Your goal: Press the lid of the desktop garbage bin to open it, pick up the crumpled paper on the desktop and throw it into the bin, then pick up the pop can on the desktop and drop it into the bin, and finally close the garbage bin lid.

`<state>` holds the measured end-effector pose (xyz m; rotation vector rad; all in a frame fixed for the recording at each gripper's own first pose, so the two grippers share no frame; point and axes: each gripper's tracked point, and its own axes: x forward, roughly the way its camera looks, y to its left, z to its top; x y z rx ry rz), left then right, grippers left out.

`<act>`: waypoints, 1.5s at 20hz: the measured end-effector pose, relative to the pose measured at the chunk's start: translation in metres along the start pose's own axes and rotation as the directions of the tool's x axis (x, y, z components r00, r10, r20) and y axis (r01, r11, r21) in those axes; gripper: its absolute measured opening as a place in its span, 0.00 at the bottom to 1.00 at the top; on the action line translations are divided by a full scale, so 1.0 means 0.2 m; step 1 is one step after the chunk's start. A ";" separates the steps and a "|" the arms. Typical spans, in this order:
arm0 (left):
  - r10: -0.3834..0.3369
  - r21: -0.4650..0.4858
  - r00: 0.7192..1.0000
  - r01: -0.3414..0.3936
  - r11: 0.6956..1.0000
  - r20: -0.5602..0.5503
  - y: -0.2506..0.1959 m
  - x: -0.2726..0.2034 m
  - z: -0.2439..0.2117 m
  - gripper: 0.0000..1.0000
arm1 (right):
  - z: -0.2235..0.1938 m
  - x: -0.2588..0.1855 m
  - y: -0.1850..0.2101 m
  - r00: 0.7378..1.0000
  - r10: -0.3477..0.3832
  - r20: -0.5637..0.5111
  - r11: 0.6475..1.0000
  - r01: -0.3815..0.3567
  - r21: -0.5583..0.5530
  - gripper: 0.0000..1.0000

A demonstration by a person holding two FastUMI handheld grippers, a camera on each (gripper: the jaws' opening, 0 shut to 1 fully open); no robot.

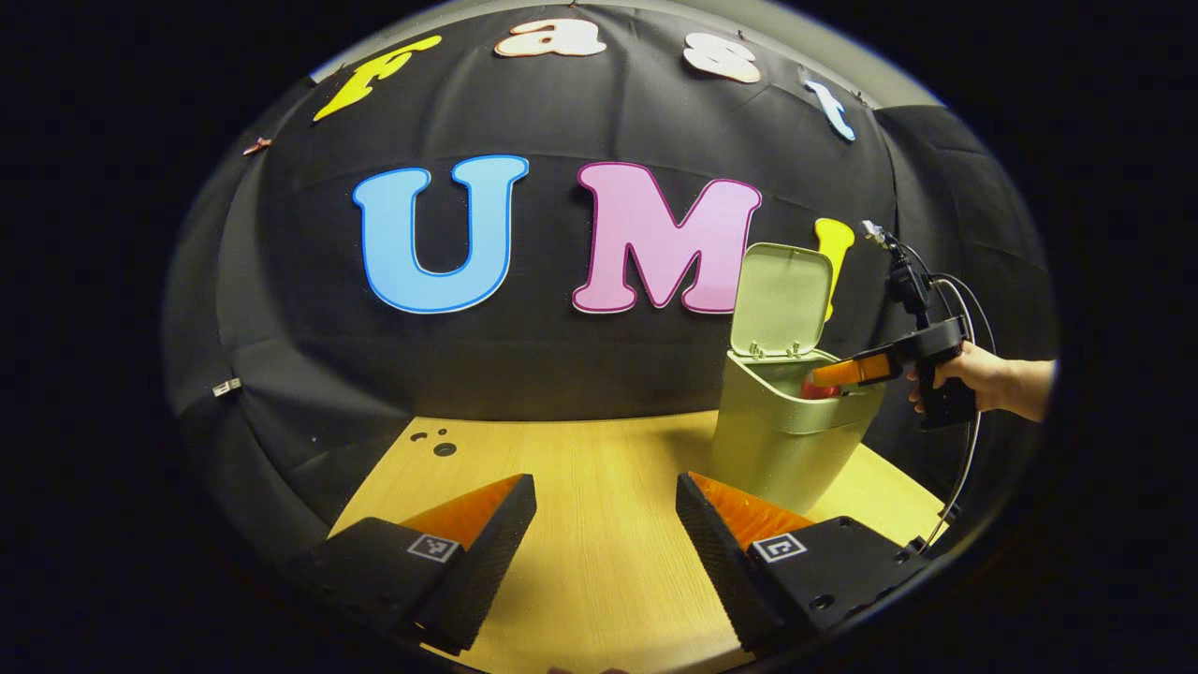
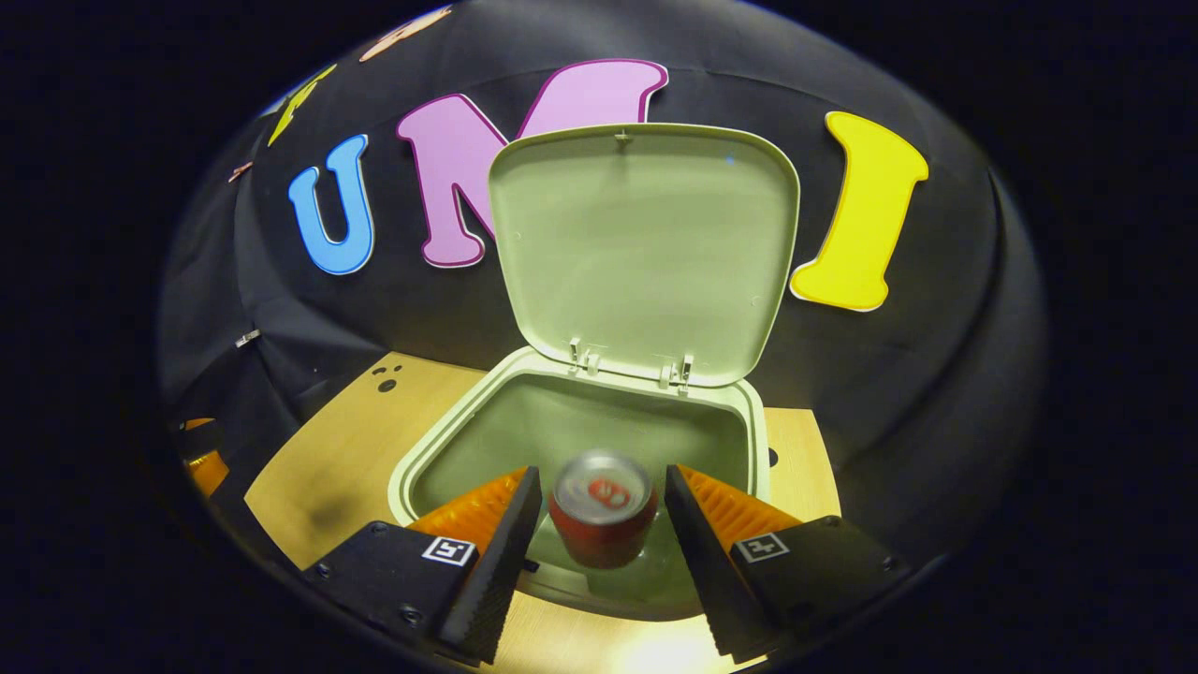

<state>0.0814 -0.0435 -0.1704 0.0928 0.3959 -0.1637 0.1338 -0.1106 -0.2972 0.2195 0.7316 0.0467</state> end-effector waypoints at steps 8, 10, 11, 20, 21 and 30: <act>-0.004 0.003 1.000 0.004 1.000 -0.003 -0.01 -0.02 -0.01 0.98 | 0.12 -0.09 0.03 0.997 0.004 0.078 1.000 -0.004 0.008 0.89; -0.007 0.005 1.000 0.007 1.000 -0.004 -0.02 -0.03 -0.01 0.98 | 0.21 -0.15 0.02 0.991 -0.010 0.130 1.000 0.011 -0.007 0.89; -0.009 0.008 1.000 0.009 1.000 -0.003 -0.03 -0.04 -0.01 0.98 | 0.26 -0.18 0.02 0.986 -0.007 0.164 1.000 0.011 -0.019 0.89; -0.022 0.012 1.000 0.022 1.000 0.003 -0.11 -0.10 0.00 0.98 | 0.73 -0.38 0.07 0.917 0.007 0.400 0.995 0.035 -0.097 0.98; -0.020 0.013 1.000 0.020 1.000 0.005 -0.11 -0.11 0.00 0.98 | 0.77 -0.38 0.07 0.911 0.005 0.413 0.995 0.036 -0.091 0.98; 0.028 0.001 1.000 -0.028 1.000 0.004 -0.07 -0.18 -0.02 0.98 | 1.08 -0.36 0.01 0.820 -0.062 0.569 0.994 0.104 -0.042 0.98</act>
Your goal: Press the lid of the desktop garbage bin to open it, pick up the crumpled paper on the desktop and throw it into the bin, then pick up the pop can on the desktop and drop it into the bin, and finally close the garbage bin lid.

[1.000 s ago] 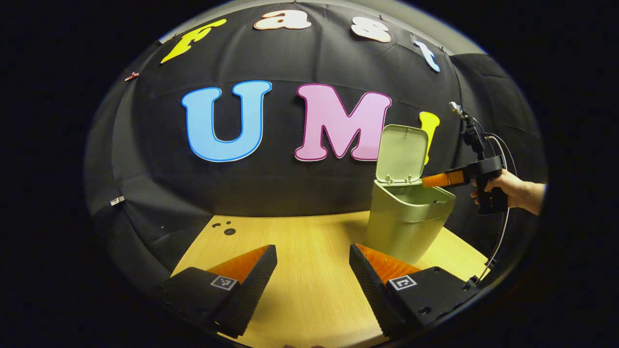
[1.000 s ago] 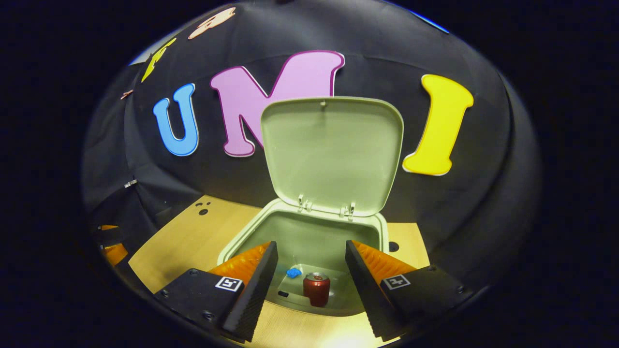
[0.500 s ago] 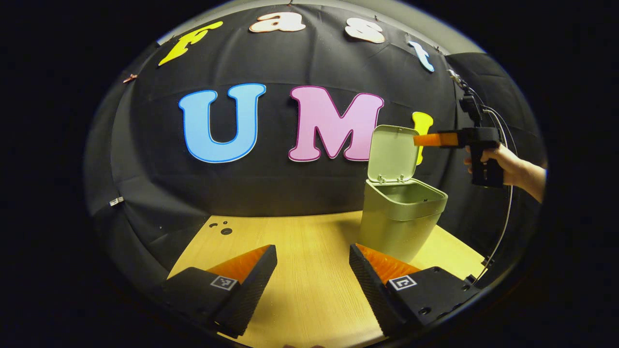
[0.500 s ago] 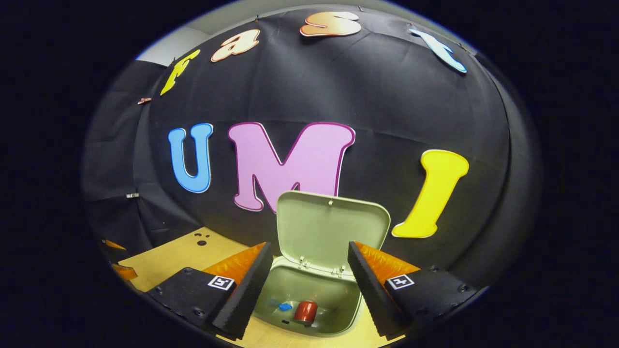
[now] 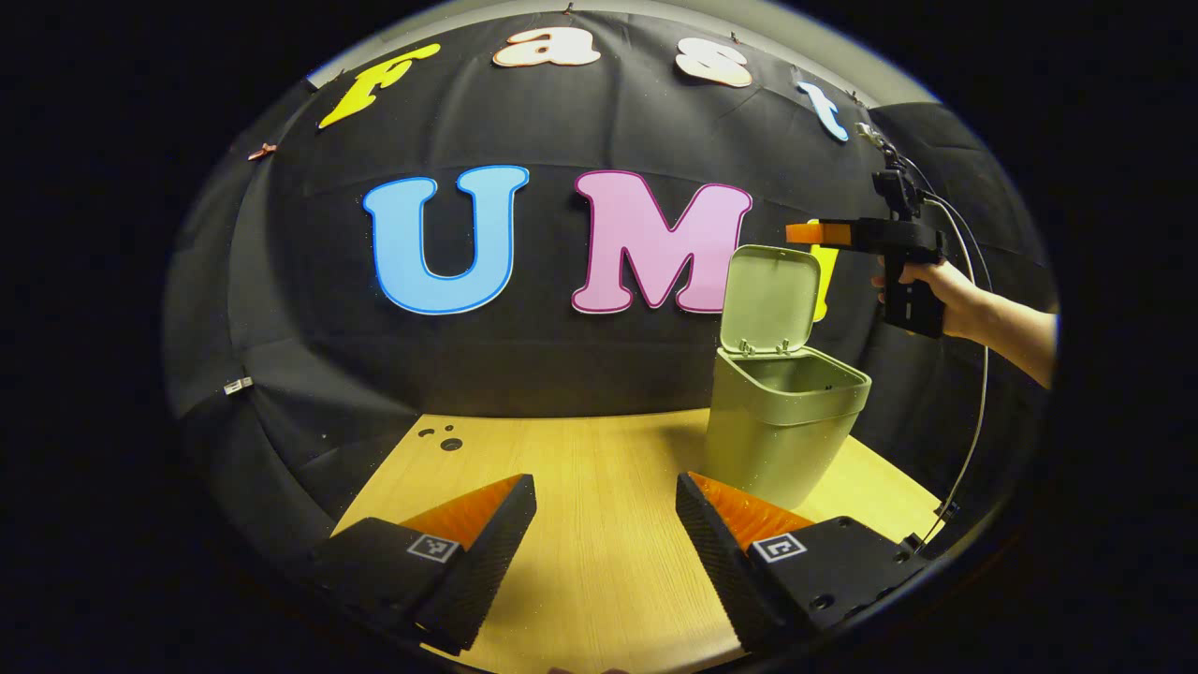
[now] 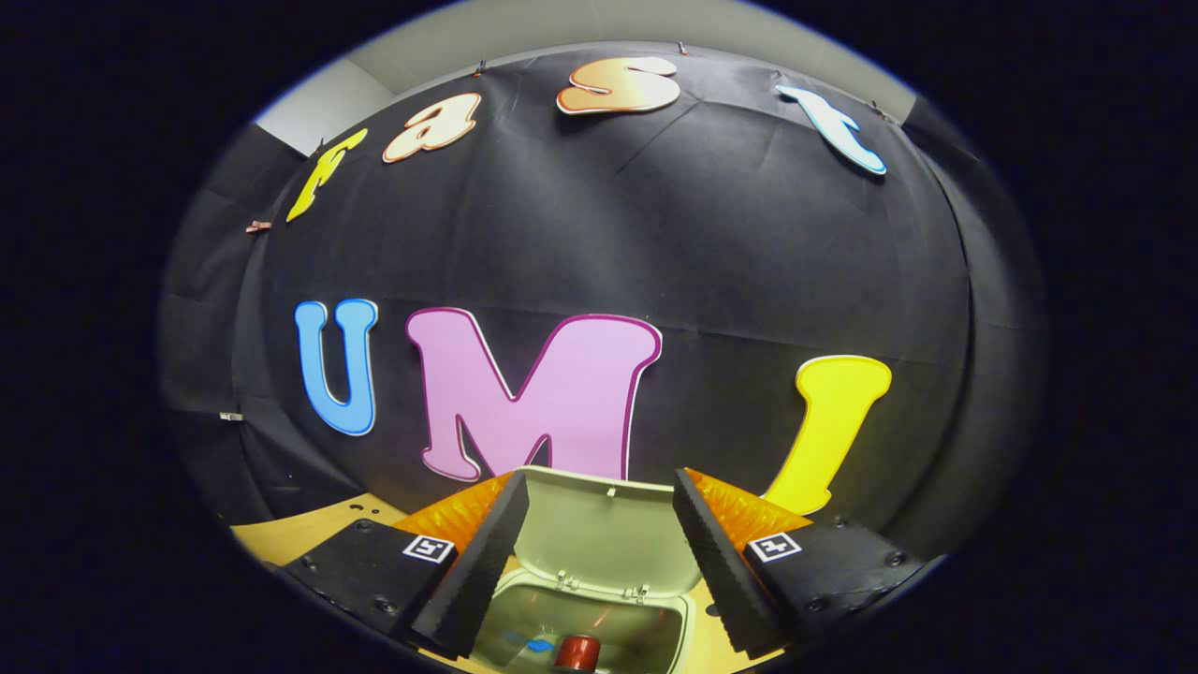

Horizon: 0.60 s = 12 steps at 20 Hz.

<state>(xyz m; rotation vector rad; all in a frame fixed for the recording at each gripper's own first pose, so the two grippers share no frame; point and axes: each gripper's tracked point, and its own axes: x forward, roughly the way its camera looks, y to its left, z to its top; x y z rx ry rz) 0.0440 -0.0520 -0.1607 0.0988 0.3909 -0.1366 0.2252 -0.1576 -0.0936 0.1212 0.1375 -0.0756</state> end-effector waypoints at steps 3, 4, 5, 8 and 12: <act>0.020 -0.001 1.000 -0.020 1.000 -0.008 0.02 -0.02 -0.01 0.98 | 0.04 0.08 -0.01 1.000 -0.008 0.029 1.000 0.008 -0.002 0.98; 0.027 -0.001 1.000 -0.027 1.000 -0.010 0.03 -0.02 -0.01 0.98 | 0.05 0.09 -0.02 0.999 -0.011 0.037 1.000 0.011 -0.006 0.98; 0.034 0.000 0.999 -0.035 0.999 -0.011 0.04 -0.03 -0.02 0.98 | 0.05 0.11 -0.02 0.999 -0.013 0.042 1.000 0.014 -0.010 0.98; 0.053 0.001 0.998 -0.052 0.999 -0.019 0.06 -0.04 -0.03 0.98 | 0.03 0.18 -0.04 0.999 -0.019 0.036 1.000 0.019 -0.006 0.98; 0.070 -0.004 0.997 -0.070 0.998 -0.027 0.08 -0.04 -0.03 0.98 | -0.05 0.26 -0.08 0.999 -0.045 0.004 0.999 0.044 0.018 0.98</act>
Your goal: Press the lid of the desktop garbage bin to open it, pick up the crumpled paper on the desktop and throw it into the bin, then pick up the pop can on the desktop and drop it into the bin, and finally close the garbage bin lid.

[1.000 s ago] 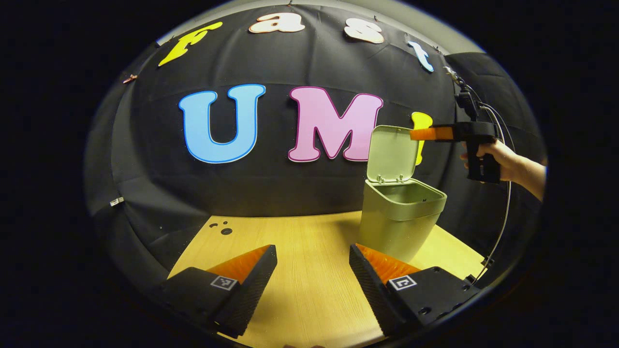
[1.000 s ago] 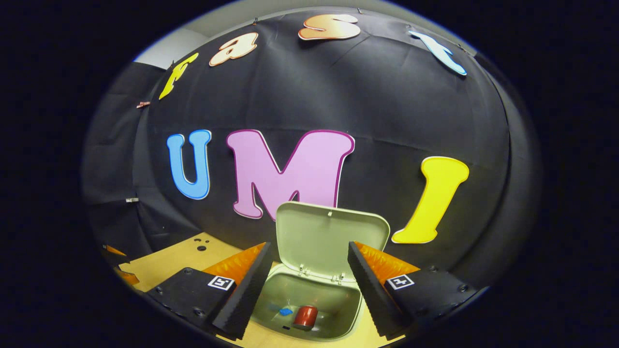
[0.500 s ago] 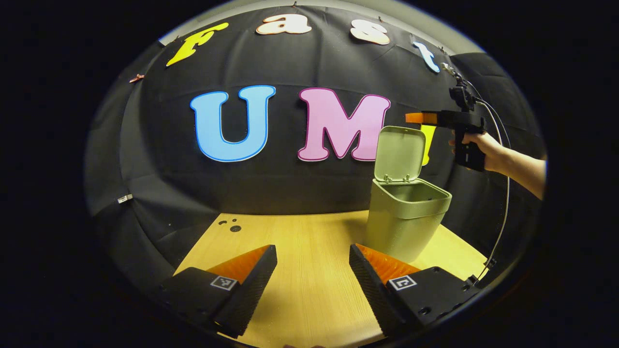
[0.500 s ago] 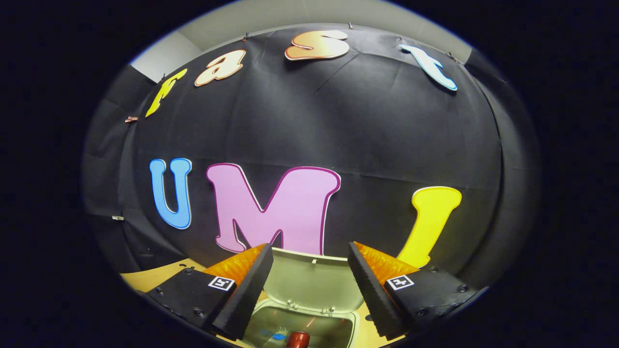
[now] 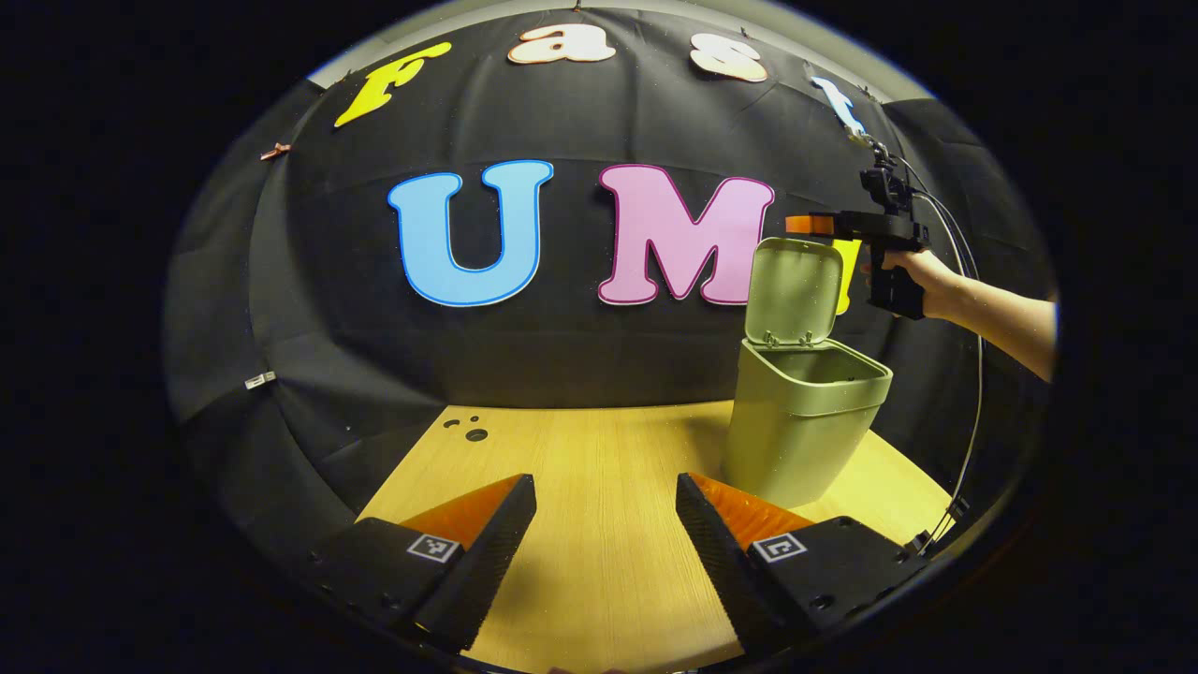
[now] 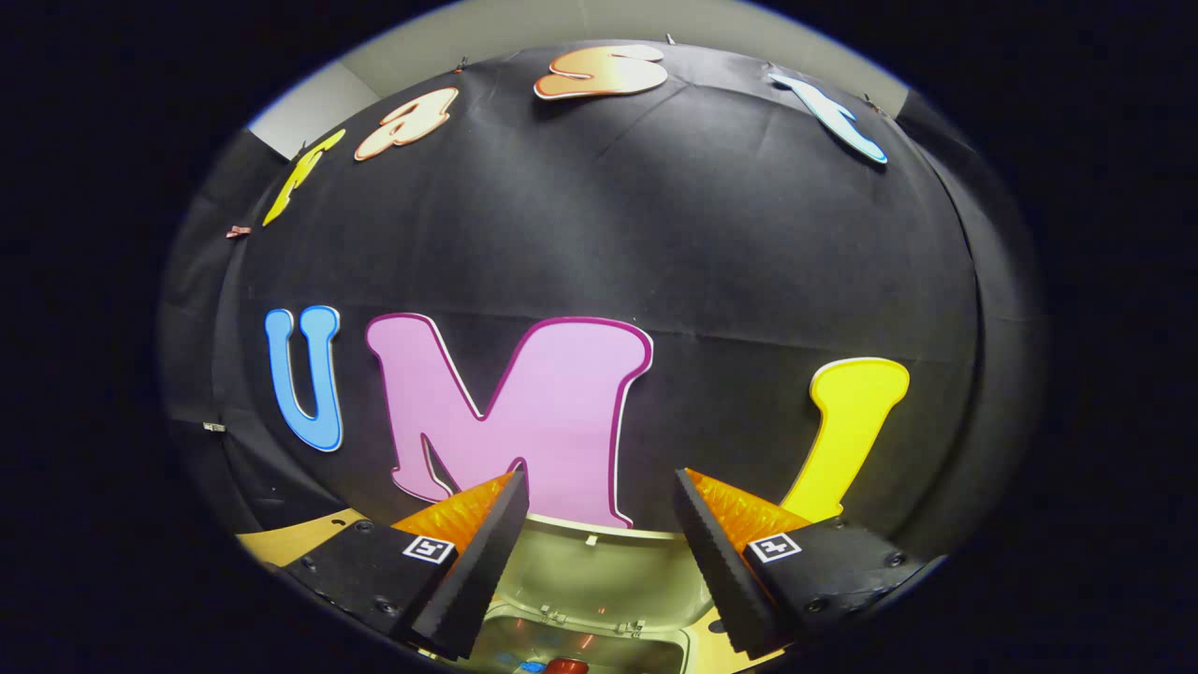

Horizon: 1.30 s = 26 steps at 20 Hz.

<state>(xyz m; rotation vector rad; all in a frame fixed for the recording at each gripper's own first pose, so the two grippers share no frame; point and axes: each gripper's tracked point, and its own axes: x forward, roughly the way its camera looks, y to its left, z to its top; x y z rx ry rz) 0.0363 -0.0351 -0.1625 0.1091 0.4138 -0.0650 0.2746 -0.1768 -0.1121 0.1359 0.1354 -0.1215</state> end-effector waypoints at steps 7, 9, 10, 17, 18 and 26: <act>-0.004 -0.008 1.000 0.004 1.000 -0.002 -0.02 0.01 -0.01 0.98 | -0.07 -0.05 0.00 0.998 0.030 -0.059 0.999 -0.028 0.037 0.98; -0.015 -0.003 1.000 0.015 1.000 0.000 -0.05 0.01 -0.02 0.98 | -0.08 -0.11 0.02 0.996 0.048 -0.077 0.998 -0.044 0.047 0.98; -0.023 0.000 1.000 0.023 1.000 0.001 -0.06 0.01 -0.01 0.98 | -0.08 -0.14 0.03 0.995 0.058 -0.085 0.997 -0.054 0.046 0.98; -0.066 0.012 0.998 0.066 0.998 0.003 -0.13 0.01 -0.02 0.98 | -0.19 -0.38 0.09 0.975 0.132 -0.181 0.991 -0.128 0.037 0.98; -0.070 0.012 0.998 0.070 0.997 0.003 -0.13 0.01 -0.02 0.98 | -0.21 -0.41 0.10 0.971 0.137 -0.195 0.991 -0.133 0.036 0.98; -0.087 0.021 0.996 0.087 0.996 0.013 -0.16 -0.02 -0.02 0.98 | -0.40 -0.59 0.16 0.932 0.176 -0.318 0.984 -0.156 0.088 0.98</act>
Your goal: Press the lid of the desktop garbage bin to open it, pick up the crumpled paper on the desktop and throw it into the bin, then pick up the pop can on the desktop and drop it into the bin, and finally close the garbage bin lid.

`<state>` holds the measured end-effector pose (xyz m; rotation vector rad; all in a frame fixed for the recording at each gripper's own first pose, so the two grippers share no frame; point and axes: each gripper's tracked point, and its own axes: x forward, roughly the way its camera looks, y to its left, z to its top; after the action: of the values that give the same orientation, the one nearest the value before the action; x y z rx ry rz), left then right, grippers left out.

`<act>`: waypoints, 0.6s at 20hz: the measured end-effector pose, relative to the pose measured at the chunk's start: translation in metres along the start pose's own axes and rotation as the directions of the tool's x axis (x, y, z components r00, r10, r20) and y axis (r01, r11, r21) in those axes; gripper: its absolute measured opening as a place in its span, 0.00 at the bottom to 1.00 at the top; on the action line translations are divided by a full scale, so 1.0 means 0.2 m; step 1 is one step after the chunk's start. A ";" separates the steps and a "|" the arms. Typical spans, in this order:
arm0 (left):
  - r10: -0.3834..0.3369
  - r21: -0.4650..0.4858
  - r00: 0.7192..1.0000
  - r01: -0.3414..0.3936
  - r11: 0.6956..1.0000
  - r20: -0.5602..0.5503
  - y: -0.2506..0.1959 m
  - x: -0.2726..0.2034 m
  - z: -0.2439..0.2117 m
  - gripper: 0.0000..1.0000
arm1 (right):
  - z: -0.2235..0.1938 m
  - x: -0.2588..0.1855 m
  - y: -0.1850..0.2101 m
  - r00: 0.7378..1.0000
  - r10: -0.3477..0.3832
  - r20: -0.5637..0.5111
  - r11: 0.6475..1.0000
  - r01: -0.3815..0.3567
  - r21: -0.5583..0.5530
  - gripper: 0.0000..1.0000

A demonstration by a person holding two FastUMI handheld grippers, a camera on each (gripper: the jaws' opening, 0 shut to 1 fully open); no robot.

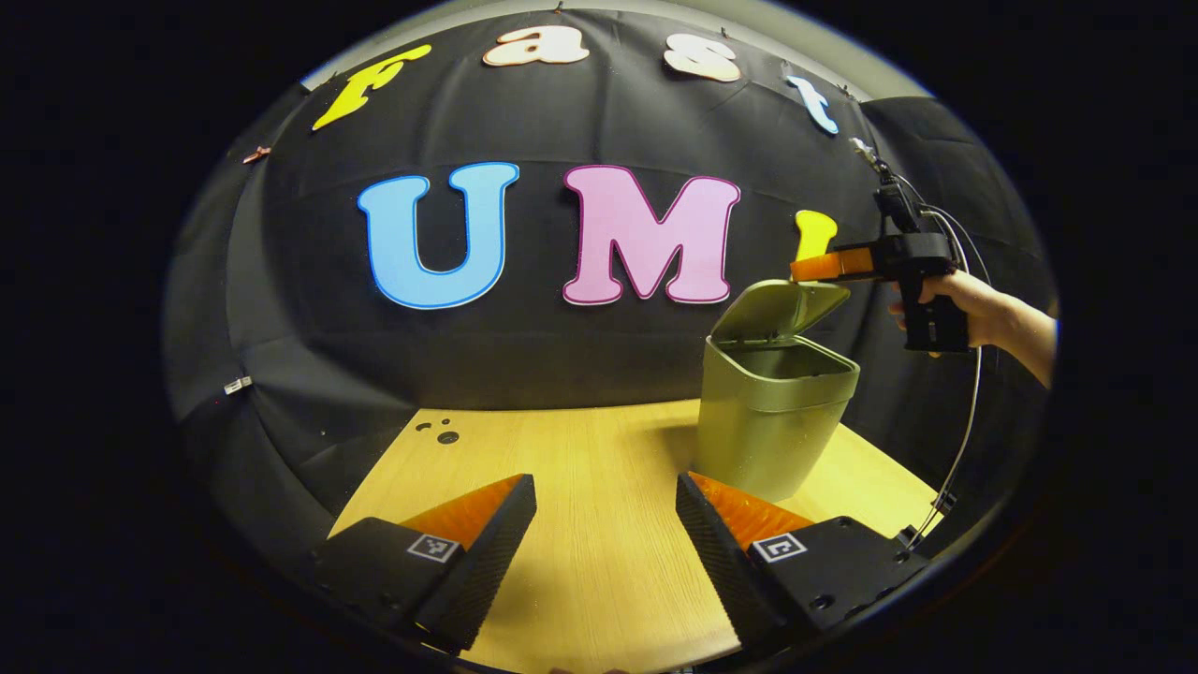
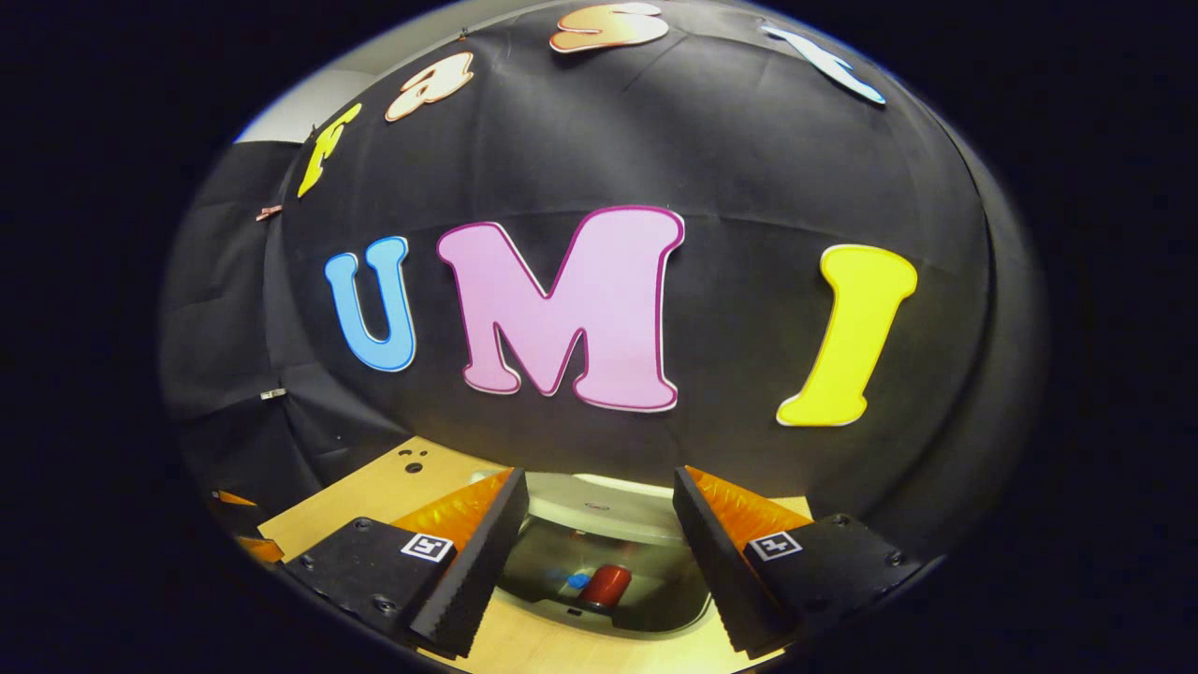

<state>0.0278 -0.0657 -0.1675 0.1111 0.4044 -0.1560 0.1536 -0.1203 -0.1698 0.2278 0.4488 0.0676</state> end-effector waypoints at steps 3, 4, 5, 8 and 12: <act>-0.004 -0.002 1.000 0.004 1.000 0.001 -0.01 -0.01 -0.01 0.98 | -0.11 -0.02 0.01 0.998 0.017 -0.067 1.000 -0.016 0.011 0.98; -0.004 -0.002 1.000 0.004 1.000 0.000 -0.01 -0.02 -0.01 0.98 | -0.14 -0.03 0.02 0.996 0.017 -0.084 1.000 -0.017 0.007 0.98; -0.005 -0.002 1.000 0.005 1.000 -0.001 -0.01 -0.02 -0.01 0.98 | -0.17 -0.03 0.02 0.995 0.015 -0.101 1.000 -0.015 0.002 0.98; -0.005 -0.004 1.000 0.005 1.000 0.000 -0.02 -0.05 -0.03 0.98 | -0.27 -0.04 0.04 0.989 0.006 -0.146 1.000 -0.010 -0.020 0.98; 0.001 -0.014 1.000 -0.001 1.000 -0.007 0.00 -0.09 -0.06 0.98 | -0.37 -0.04 0.04 0.980 0.004 -0.197 1.000 -0.009 -0.022 0.98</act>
<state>0.0070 -0.0627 -0.1709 0.0987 0.4122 -0.1515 0.1145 -0.0980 -0.2303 0.2011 0.6441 0.1021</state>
